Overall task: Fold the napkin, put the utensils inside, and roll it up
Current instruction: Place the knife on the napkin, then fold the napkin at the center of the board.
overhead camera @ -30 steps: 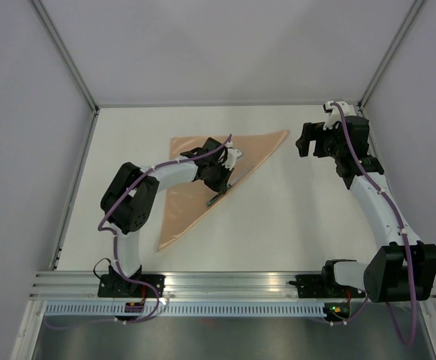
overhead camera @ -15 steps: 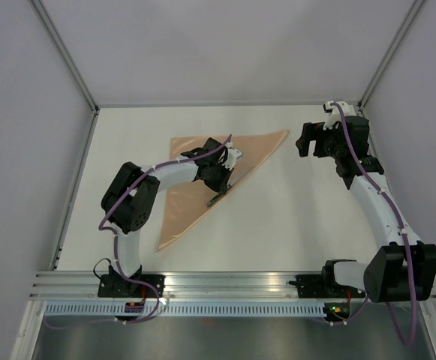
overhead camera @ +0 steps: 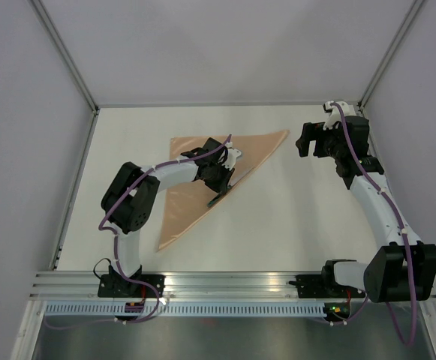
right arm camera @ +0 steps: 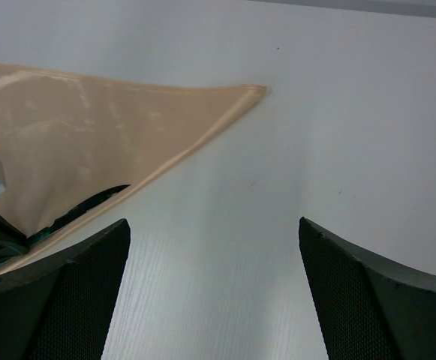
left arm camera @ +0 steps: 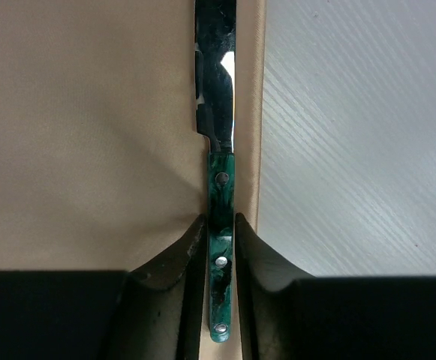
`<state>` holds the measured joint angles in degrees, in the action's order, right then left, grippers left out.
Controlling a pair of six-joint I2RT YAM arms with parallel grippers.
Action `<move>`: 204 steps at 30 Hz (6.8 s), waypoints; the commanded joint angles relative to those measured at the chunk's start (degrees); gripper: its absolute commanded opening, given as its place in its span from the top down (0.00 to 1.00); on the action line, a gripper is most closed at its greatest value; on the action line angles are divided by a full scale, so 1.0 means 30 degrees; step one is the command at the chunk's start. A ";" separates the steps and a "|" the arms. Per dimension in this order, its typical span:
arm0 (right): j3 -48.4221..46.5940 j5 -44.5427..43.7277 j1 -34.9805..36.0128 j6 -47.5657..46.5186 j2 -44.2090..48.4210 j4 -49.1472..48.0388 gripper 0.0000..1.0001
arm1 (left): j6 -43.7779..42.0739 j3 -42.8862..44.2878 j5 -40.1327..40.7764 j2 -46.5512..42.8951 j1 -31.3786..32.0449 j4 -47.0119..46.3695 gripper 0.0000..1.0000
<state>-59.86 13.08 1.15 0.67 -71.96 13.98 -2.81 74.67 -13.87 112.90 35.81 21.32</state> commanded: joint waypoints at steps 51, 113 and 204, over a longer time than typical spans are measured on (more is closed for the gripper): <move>-0.9255 0.1556 -0.0265 0.7714 -1.6936 -0.3809 0.13 | 0.5154 -0.2770 0.2073 -0.9712 -0.0131 -0.2038 0.42; -0.9669 0.3638 -0.1291 1.2231 -1.9373 -0.8642 0.89 | 0.5565 -0.3974 0.2425 -0.9685 -0.0102 -0.2449 0.41; -0.5625 0.1529 1.0838 -0.1716 -1.2809 -0.2520 1.00 | 0.7323 -0.1278 0.2805 -1.4195 -0.0834 0.0569 0.34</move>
<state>-77.17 17.93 33.12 -3.49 -111.42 7.22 17.69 69.12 -4.62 73.43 33.47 22.70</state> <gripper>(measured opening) 0.012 0.656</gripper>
